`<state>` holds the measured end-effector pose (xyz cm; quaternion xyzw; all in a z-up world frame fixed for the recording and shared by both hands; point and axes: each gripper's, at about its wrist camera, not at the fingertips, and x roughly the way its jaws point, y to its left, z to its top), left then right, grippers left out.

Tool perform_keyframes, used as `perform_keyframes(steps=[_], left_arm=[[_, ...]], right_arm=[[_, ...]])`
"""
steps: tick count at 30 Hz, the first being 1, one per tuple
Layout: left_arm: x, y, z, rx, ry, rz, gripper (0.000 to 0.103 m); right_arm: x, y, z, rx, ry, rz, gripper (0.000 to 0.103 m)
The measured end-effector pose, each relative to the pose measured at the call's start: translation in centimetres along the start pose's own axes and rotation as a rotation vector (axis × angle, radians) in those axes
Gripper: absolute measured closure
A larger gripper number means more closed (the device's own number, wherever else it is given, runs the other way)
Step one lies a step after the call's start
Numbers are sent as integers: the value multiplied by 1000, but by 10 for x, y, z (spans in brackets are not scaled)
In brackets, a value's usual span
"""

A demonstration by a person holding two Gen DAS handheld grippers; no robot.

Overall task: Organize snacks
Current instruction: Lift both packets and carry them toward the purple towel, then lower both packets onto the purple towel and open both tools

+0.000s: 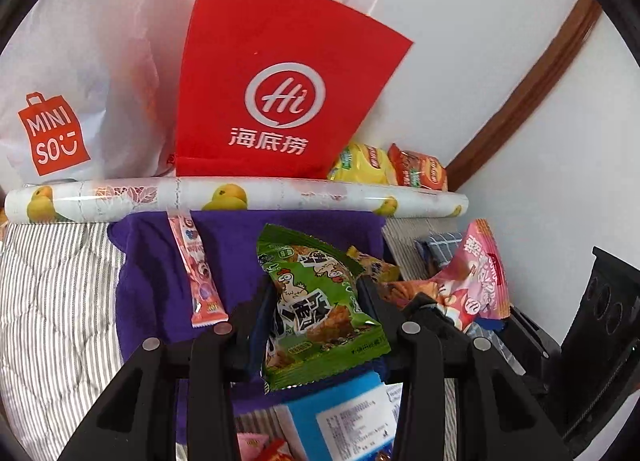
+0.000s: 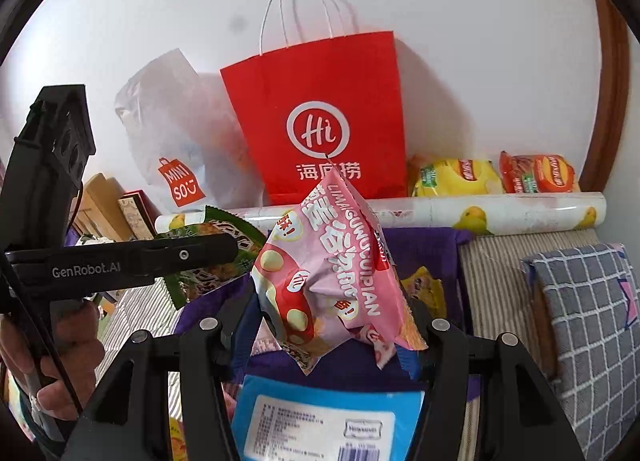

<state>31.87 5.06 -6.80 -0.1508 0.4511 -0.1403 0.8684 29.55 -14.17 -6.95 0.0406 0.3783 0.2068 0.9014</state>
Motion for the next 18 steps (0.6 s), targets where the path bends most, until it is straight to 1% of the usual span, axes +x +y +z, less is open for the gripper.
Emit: perform_keyframes(steps=[5, 9, 12, 15, 18], left_arm=[[20, 10, 5, -6, 18, 37, 64], [35, 22, 8, -37, 46, 47, 64], [42, 28, 7, -39, 61, 57, 64], [50, 33, 7, -51, 75, 66, 64], [58, 37, 7, -68, 90, 75, 64]], right_arm=[[27, 3, 1, -1, 40, 27, 46], [53, 3, -4, -2, 91, 45, 46], [74, 0, -12, -1, 141, 61, 46], [84, -2, -19, 6, 174, 76, 46], [90, -3, -23, 3, 193, 65, 46]])
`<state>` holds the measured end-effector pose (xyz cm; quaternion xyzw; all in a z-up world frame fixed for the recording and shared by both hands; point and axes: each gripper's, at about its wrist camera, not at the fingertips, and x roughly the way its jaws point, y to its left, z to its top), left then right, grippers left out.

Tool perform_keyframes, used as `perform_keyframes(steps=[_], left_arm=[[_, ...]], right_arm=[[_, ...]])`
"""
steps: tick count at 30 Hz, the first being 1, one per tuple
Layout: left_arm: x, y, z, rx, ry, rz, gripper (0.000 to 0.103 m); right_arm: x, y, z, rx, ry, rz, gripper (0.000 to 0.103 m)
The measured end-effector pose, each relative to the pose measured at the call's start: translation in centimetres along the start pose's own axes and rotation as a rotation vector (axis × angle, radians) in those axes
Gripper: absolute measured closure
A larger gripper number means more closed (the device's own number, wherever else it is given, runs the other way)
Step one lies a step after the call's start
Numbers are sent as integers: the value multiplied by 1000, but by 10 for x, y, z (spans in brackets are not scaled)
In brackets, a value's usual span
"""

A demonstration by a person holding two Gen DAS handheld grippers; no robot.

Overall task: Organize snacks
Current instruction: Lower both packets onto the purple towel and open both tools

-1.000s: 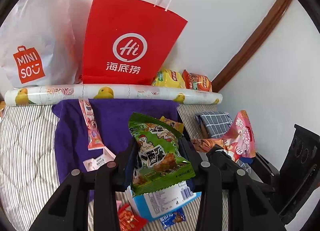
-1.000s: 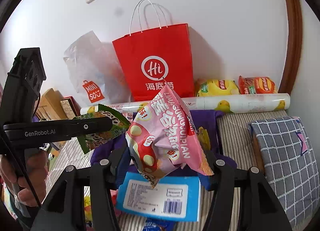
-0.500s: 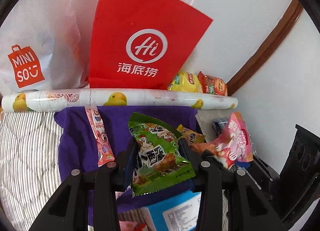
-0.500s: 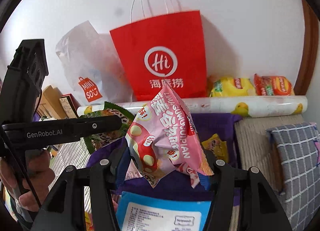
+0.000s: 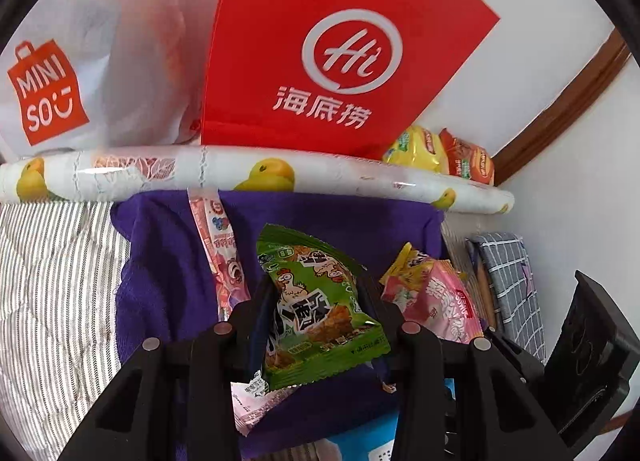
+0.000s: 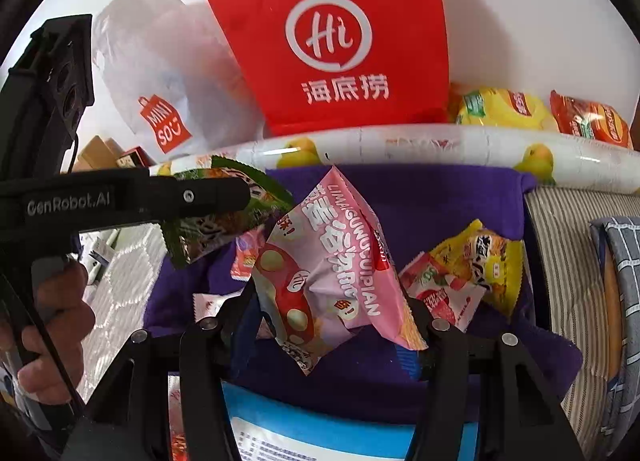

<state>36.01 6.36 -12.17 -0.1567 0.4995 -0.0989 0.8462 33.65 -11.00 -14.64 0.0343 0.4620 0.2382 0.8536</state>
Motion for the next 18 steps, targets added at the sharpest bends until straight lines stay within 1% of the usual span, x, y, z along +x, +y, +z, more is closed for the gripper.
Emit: perform_keyframes(steps=[8, 12, 14, 15, 18], left_arm=[[7, 0, 0, 0, 14, 3, 64], [7, 1, 0, -3, 18, -2, 64], [8, 1, 0, -5, 19, -2, 64], [9, 2, 0, -7, 19, 0, 64], [11, 4, 0, -18, 24, 2, 64]], right_arm=[[15, -5, -3, 4, 65, -4, 46], [20, -7, -5, 5, 83, -11, 44], [19, -7, -4, 10, 74, -6, 44], [18, -7, -3, 11, 69, -5, 42], [13, -9, -1, 17, 47, -11, 32]])
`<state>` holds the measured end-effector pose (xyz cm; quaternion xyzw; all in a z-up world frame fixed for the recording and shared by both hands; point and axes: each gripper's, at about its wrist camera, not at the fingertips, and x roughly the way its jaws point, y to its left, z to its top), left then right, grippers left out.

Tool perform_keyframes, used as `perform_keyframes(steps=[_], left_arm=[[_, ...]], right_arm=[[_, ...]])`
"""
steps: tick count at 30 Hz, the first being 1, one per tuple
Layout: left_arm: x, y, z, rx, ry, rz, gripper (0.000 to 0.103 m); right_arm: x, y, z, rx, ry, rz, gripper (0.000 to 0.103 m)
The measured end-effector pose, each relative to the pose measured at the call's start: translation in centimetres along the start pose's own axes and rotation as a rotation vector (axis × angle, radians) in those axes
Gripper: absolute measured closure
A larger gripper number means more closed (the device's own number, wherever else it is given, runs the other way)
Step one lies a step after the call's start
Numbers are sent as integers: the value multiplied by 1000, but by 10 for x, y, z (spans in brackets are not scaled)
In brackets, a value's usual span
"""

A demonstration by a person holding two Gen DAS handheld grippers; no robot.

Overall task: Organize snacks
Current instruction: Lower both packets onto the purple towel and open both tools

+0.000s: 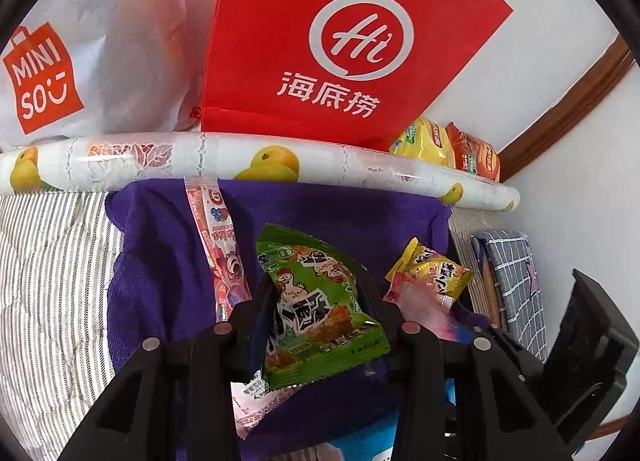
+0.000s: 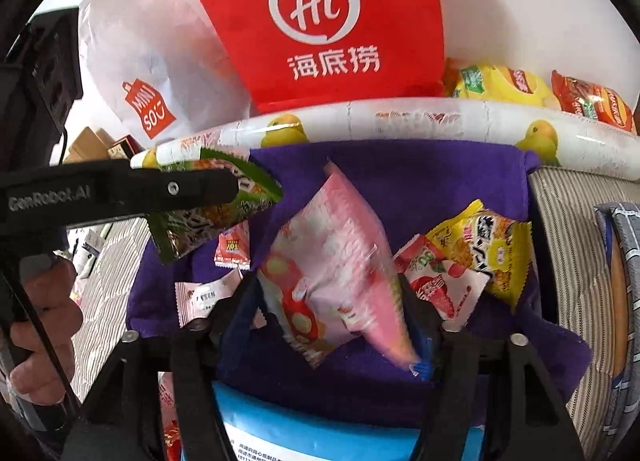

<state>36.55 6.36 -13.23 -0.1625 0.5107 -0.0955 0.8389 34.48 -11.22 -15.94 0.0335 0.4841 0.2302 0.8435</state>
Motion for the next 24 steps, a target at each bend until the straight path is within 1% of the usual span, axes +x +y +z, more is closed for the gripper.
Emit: perform_keyframes(steps=[2, 10, 12, 16, 20, 24], left_arm=[[2, 1, 0, -6, 5, -1, 64], [14, -1, -2, -9, 38, -17, 64], [19, -4, -3, -4, 53, -30, 64], [28, -9, -6, 11, 76, -24, 64], [37, -9, -7, 8, 103, -33, 64], [40, -8, -7, 6, 111, -31, 65]], right_arm=[[-4, -1, 1, 6, -17, -12, 29], [-31, -8, 4, 14, -122, -30, 29], [-43, -9, 3, 1, -171, -50, 28], [-56, -7, 2, -17, -238, -97, 26], [-56, -11, 1, -17, -249, -122, 26], [-55, -15, 2, 0, -248, -145, 27]])
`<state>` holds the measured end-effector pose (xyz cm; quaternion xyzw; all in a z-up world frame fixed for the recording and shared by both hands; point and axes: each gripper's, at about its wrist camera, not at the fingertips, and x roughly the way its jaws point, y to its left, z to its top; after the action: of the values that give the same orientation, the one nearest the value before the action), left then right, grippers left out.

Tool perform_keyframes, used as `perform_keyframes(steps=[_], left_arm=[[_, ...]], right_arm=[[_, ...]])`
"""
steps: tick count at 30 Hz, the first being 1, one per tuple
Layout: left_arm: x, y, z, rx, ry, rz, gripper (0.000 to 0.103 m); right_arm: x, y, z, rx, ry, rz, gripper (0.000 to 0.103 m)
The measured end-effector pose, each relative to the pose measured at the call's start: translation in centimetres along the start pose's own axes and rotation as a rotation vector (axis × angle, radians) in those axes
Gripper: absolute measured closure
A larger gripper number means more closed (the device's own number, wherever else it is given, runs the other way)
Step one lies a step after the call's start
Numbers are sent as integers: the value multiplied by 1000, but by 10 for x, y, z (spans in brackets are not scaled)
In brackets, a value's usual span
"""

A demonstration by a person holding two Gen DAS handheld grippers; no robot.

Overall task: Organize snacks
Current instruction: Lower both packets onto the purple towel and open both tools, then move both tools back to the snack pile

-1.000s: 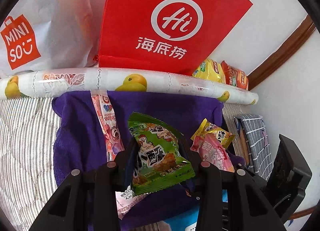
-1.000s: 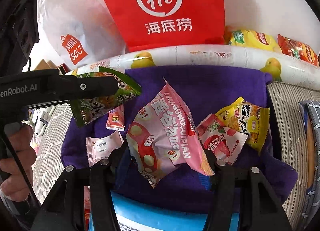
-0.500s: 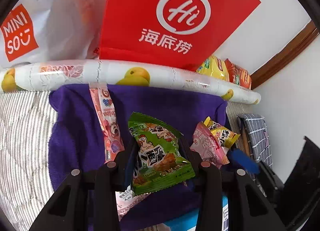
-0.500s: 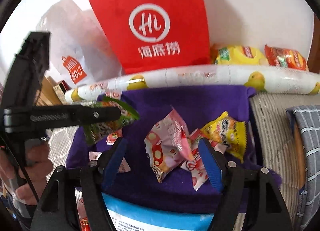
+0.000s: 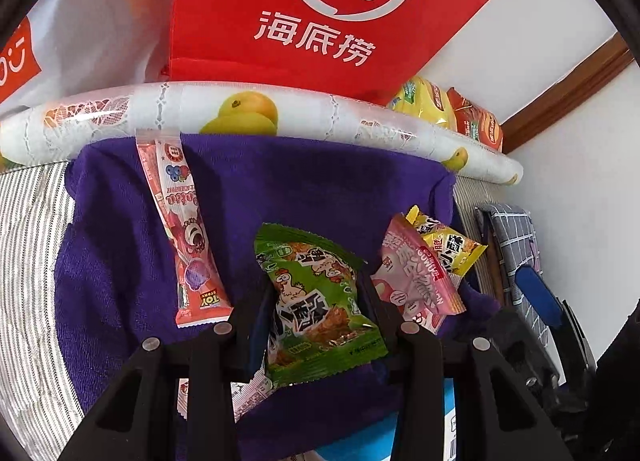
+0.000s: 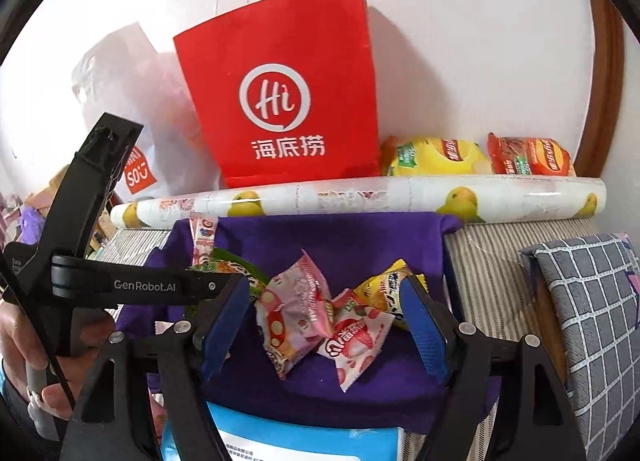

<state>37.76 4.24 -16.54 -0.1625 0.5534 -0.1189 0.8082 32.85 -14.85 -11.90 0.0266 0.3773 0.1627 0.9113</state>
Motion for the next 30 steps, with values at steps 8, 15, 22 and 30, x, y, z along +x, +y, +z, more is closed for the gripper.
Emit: perform_keyframes(steps=[8, 15, 22, 30], left_arm=[[0, 2, 0, -9, -1, -21, 65], [-8, 3, 3, -11, -15, -19, 42], [-37, 1, 5, -6, -82, -26, 39], [-72, -9, 0, 21, -131, -42, 39]], right_arm=[[-3, -14, -2, 58, -41, -30, 26], [-2, -15, -4, 61, -40, -29, 26], [-15, -7, 0, 39, -57, -20, 26], [-63, 0, -16, 37, -40, -48, 26]])
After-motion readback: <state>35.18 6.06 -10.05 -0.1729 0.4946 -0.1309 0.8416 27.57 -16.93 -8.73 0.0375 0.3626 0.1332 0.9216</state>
